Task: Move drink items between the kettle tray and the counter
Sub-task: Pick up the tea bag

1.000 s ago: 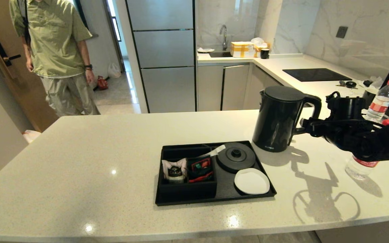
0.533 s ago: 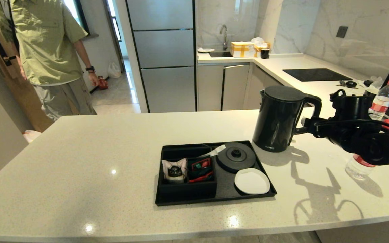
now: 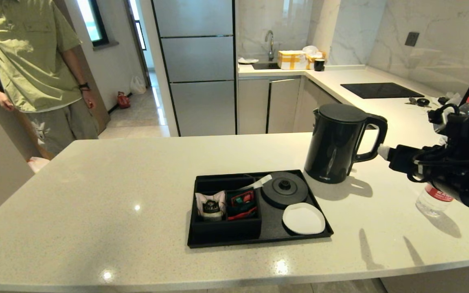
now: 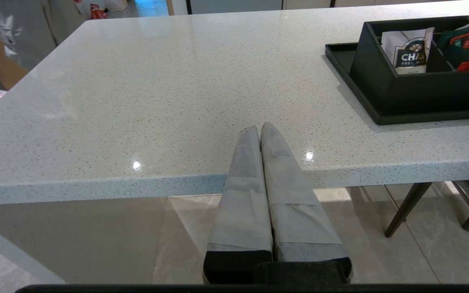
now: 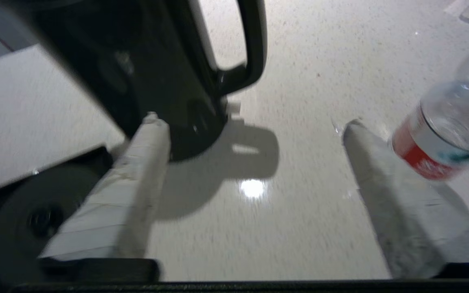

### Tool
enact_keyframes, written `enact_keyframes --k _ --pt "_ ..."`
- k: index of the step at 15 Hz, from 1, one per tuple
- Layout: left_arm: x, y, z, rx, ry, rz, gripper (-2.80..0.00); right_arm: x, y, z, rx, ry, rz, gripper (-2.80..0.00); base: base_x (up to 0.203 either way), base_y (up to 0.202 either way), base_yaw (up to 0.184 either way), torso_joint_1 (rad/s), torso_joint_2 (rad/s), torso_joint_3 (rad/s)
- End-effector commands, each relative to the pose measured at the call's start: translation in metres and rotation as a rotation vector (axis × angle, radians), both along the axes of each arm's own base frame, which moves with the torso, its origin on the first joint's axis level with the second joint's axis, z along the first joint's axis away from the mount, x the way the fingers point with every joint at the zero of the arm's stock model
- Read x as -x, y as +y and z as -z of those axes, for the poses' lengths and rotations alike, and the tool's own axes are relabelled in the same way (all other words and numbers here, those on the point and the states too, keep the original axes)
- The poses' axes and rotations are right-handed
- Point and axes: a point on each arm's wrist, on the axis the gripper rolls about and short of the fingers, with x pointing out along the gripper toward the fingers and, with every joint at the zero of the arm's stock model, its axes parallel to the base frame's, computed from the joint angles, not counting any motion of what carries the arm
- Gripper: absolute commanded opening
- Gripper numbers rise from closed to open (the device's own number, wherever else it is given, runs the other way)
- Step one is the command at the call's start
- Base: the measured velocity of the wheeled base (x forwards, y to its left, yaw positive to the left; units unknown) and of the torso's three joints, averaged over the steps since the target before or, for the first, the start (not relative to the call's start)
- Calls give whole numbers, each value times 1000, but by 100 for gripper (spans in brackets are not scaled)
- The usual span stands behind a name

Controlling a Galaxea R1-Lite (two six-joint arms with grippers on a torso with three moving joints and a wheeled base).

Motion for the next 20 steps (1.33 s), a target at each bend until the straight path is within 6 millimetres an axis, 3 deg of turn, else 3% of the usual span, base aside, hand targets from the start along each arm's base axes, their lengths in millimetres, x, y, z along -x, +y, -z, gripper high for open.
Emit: enact_keyframes --k 1,5,8,10,13,15,17,18,20 --pt "0 0 0 0 0 0 -280 43 5 -24 -8 -76 -25 -280 0 0 0 0 0 0" --pt "0 0 0 0 0 0 -280 120 2 -48 19 -83 -28 -280 0 0 0 0 0 0" --pt "0 0 0 0 0 0 -280 188 -21 -73 68 -93 123 -280 0 0 0 0 0 0" --pt "0 0 0 0 0 0 -280 248 -43 -82 90 -148 275 -280 0 0 0 0 0 0" --pt "0 0 0 0 0 0 -280 322 -52 -68 151 -215 441 -280 0 0 0 0 0 0" --pt "0 0 0 0 0 0 -280 365 -51 -40 157 -275 414 -280 0 0 0 0 0 0" --pt "0 0 0 0 0 0 -280 385 -46 -9 142 -372 256 -280 0 0 0 0 0 0" --pt "0 0 0 0 0 0 -280 378 -44 1 123 -416 169 -280 0 0 0 0 0 0" --pt "0 0 0 0 0 0 -280 340 -40 33 129 -400 26 -280 0 0 0 0 0 0"
